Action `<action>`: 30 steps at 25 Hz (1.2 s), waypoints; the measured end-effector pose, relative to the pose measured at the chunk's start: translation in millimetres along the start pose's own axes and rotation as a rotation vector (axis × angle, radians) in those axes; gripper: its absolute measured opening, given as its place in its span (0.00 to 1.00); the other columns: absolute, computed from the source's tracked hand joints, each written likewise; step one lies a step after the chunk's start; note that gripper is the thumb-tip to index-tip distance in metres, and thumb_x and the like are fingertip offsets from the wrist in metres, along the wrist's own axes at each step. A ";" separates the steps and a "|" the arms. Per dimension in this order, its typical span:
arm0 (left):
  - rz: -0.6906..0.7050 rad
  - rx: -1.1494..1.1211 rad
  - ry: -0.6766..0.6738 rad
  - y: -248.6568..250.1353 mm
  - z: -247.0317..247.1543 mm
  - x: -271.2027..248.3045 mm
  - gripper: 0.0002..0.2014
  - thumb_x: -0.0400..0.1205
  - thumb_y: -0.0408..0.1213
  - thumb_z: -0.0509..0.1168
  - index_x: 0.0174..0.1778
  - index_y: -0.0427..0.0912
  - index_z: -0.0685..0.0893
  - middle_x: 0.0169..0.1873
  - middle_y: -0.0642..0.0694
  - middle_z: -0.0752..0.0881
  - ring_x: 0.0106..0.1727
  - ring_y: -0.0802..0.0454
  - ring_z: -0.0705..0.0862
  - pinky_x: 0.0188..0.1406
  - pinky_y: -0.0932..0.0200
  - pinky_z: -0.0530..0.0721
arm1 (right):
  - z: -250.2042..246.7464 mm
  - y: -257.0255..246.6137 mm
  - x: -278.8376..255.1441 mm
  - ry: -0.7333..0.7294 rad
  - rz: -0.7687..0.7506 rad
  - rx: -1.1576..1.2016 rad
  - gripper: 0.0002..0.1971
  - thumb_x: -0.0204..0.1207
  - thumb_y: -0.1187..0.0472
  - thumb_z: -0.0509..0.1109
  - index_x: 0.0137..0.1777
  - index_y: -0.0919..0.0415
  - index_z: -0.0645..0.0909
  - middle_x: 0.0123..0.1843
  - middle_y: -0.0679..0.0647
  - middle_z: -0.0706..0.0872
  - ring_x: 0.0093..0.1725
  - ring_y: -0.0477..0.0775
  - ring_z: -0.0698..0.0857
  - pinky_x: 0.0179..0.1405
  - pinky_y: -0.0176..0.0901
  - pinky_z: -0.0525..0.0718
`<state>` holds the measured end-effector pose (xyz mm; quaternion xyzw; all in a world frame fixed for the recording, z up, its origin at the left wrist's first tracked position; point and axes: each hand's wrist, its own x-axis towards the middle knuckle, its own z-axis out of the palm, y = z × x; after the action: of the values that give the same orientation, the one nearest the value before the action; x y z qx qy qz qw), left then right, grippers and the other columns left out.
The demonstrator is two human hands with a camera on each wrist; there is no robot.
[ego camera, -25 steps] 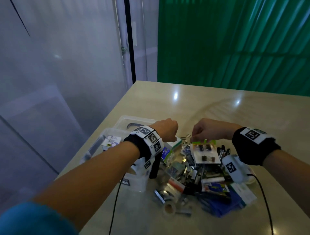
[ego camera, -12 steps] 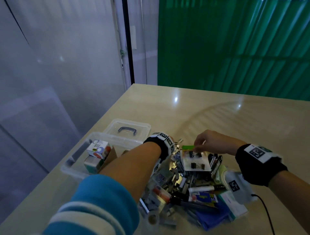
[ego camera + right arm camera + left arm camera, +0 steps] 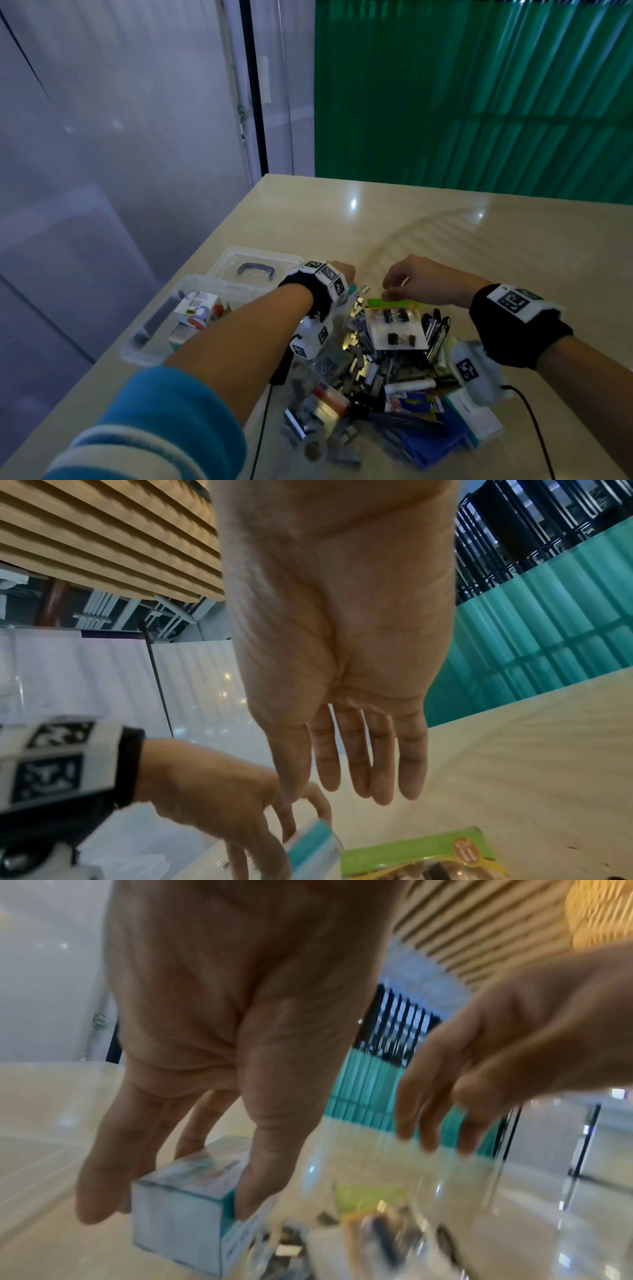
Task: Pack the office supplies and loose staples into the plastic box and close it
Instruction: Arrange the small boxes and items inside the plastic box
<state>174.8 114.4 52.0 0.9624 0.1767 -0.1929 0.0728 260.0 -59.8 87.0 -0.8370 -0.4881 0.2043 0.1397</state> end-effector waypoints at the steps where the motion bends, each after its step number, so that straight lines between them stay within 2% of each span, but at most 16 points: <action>1: 0.051 -0.050 0.025 -3.7 -11.1 -7.1 0.26 0.82 0.36 0.71 0.76 0.41 0.74 0.68 0.39 0.81 0.58 0.41 0.83 0.40 0.58 0.75 | 1.3 -1.7 3.7 0.009 0.013 -0.013 0.15 0.78 0.52 0.77 0.60 0.58 0.88 0.54 0.51 0.89 0.54 0.52 0.87 0.54 0.46 0.84; 3: 0.093 -0.192 0.046 -16.9 -27.1 -21.8 0.32 0.76 0.40 0.76 0.75 0.46 0.71 0.64 0.41 0.81 0.47 0.45 0.83 0.32 0.57 0.82 | 4.9 -9.2 11.8 0.021 0.033 -0.007 0.22 0.77 0.53 0.79 0.69 0.56 0.82 0.56 0.52 0.87 0.54 0.52 0.86 0.54 0.44 0.83; 5: 0.055 -0.384 0.016 -31.2 -33.9 -35.4 0.37 0.74 0.41 0.78 0.77 0.48 0.67 0.63 0.42 0.81 0.50 0.44 0.86 0.41 0.46 0.92 | 9.4 -20.5 19.5 0.046 0.019 0.029 0.31 0.75 0.56 0.81 0.76 0.52 0.74 0.58 0.53 0.85 0.52 0.52 0.86 0.53 0.44 0.83; 8: 0.056 -0.707 -0.060 -49.1 -40.4 -55.0 0.36 0.77 0.37 0.77 0.77 0.46 0.66 0.65 0.40 0.82 0.58 0.42 0.87 0.51 0.41 0.91 | 13.6 -37.5 29.9 0.084 -0.055 0.049 0.43 0.70 0.65 0.83 0.82 0.47 0.66 0.63 0.54 0.84 0.52 0.55 0.87 0.53 0.45 0.84; 10: 0.108 -0.873 -0.071 -62.4 -46.8 -73.7 0.31 0.79 0.34 0.74 0.75 0.43 0.68 0.64 0.39 0.84 0.62 0.43 0.86 0.56 0.41 0.90 | 12.2 -51.2 31.0 0.105 -0.143 0.129 0.39 0.70 0.68 0.82 0.79 0.47 0.72 0.62 0.53 0.85 0.55 0.56 0.87 0.54 0.45 0.88; 12: 0.155 -1.013 -0.103 -82.7 -51.3 -93.5 0.25 0.81 0.34 0.72 0.72 0.42 0.72 0.62 0.37 0.86 0.63 0.44 0.85 0.59 0.42 0.89 | 8.9 -69.3 28.6 0.109 -0.222 0.300 0.26 0.71 0.68 0.82 0.67 0.53 0.82 0.57 0.51 0.89 0.56 0.55 0.88 0.53 0.47 0.89; 14: 0.204 -1.099 -0.137 -106.4 -53.0 -113.6 0.17 0.84 0.35 0.69 0.69 0.41 0.76 0.61 0.32 0.86 0.58 0.43 0.87 0.60 0.43 0.88 | 7.1 -90.6 25.3 0.051 -0.262 0.436 0.17 0.73 0.67 0.81 0.60 0.58 0.85 0.54 0.52 0.91 0.56 0.54 0.89 0.55 0.52 0.88; 16: 0.230 -1.130 -0.143 -130.9 -50.5 -132.5 0.12 0.87 0.36 0.64 0.64 0.39 0.79 0.61 0.29 0.85 0.55 0.41 0.88 0.63 0.42 0.87 | 10.8 -115.1 25.3 -0.029 -0.286 0.469 0.14 0.75 0.63 0.80 0.60 0.58 0.86 0.53 0.53 0.92 0.53 0.55 0.90 0.52 0.53 0.90; 18: 0.236 -1.035 -0.080 -154.3 -44.5 -147.9 0.10 0.88 0.37 0.62 0.63 0.39 0.81 0.59 0.33 0.87 0.57 0.43 0.88 0.63 0.43 0.87 | 17.4 -140.8 28.5 -0.068 -0.303 0.429 0.13 0.77 0.61 0.79 0.60 0.57 0.85 0.51 0.53 0.92 0.47 0.56 0.91 0.47 0.51 0.92; 20: 0.218 -0.857 -0.004 -180.0 -36.2 -164.3 0.11 0.88 0.39 0.62 0.63 0.43 0.83 0.57 0.43 0.89 0.59 0.49 0.88 0.61 0.49 0.88 | 29.1 -167.4 39.5 -0.112 -0.311 0.375 0.12 0.78 0.58 0.78 0.59 0.59 0.85 0.48 0.52 0.93 0.42 0.57 0.92 0.42 0.49 0.92; 23: 0.175 -0.672 0.107 -217.9 -17.8 -180.9 0.10 0.87 0.39 0.63 0.62 0.47 0.85 0.56 0.51 0.88 0.57 0.53 0.86 0.57 0.55 0.86 | 50.5 -200.5 60.0 -0.187 -0.314 0.278 0.12 0.78 0.55 0.78 0.56 0.59 0.85 0.47 0.52 0.93 0.40 0.57 0.92 0.40 0.48 0.92; 27: 0.085 -0.472 0.172 -260.1 13.8 -187.5 0.06 0.83 0.41 0.68 0.55 0.55 0.86 0.61 0.52 0.84 0.66 0.52 0.82 0.62 0.53 0.81 | 69.5 -226.2 78.4 -0.234 -0.342 0.193 0.12 0.78 0.55 0.78 0.57 0.58 0.84 0.50 0.50 0.92 0.44 0.54 0.92 0.43 0.48 0.92; 30: 0.075 -0.364 0.121 -281.4 37.2 -190.3 0.08 0.81 0.42 0.72 0.56 0.56 0.87 0.75 0.51 0.74 0.74 0.47 0.74 0.67 0.53 0.76 | 81.1 -241.4 90.0 -0.245 -0.382 0.134 0.13 0.77 0.54 0.78 0.61 0.50 0.84 0.56 0.43 0.89 0.55 0.50 0.89 0.53 0.52 0.91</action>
<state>-105.9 308.1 73.2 0.9492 0.1765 -0.0965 0.2419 77.4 138.6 101.9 -0.6871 -0.6363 0.3062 0.1710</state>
